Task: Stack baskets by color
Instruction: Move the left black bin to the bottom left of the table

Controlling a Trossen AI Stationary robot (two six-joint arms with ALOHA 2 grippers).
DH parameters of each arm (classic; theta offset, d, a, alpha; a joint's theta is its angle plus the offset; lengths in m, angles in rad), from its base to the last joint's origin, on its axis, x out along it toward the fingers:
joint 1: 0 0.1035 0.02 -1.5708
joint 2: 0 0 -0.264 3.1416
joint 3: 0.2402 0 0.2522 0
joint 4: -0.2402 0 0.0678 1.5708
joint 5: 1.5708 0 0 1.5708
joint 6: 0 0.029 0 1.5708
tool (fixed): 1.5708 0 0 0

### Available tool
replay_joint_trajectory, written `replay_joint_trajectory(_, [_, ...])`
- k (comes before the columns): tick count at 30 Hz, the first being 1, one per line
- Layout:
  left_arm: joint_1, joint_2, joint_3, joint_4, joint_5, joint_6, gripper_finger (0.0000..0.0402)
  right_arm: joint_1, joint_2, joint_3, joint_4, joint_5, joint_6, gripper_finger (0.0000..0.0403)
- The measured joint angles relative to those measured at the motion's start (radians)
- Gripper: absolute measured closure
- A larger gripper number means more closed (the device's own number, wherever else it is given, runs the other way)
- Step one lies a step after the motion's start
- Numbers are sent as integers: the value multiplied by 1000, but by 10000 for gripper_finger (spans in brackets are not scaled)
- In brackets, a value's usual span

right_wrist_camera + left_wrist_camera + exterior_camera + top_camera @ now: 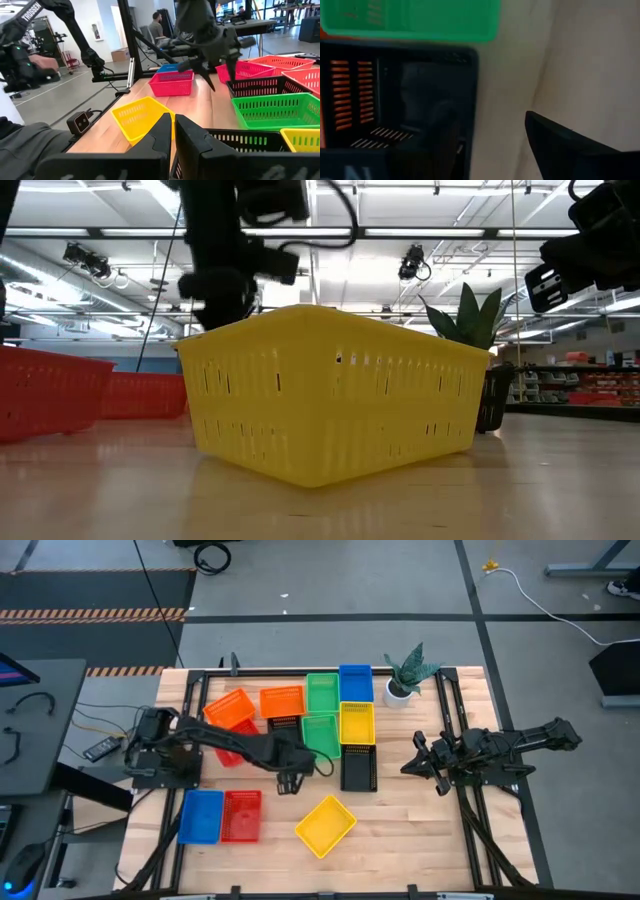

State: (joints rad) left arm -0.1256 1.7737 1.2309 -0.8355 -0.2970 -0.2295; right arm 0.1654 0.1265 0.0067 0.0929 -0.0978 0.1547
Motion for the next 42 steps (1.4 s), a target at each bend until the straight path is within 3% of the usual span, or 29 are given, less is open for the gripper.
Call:
replay_joint_trajectory(4, [23, 0, -70, 76, 6, 67, 177, 0, 0, 0, 0, 0, 0, 373])
replay_joint_trajectory(9, [22, 0, -121, 151, -1, 82, 219, 0, 0, 0, 0, 0, 0, 373])
replay_joint_trajectory(19, [7, 0, -88, 140, 13, 32, 385, 0, 0, 0, 0, 2, 1, 373])
replay_joint_trajectory(30, [-215, -2, 192, -101, 3, -223, 386, 0, 0, 0, 0, 3, 8, 373])
replay_joint_trajectory(42, [-510, 8, 216, -76, -100, -629, 386, 0, 0, 0, 1, 3, 8, 373])
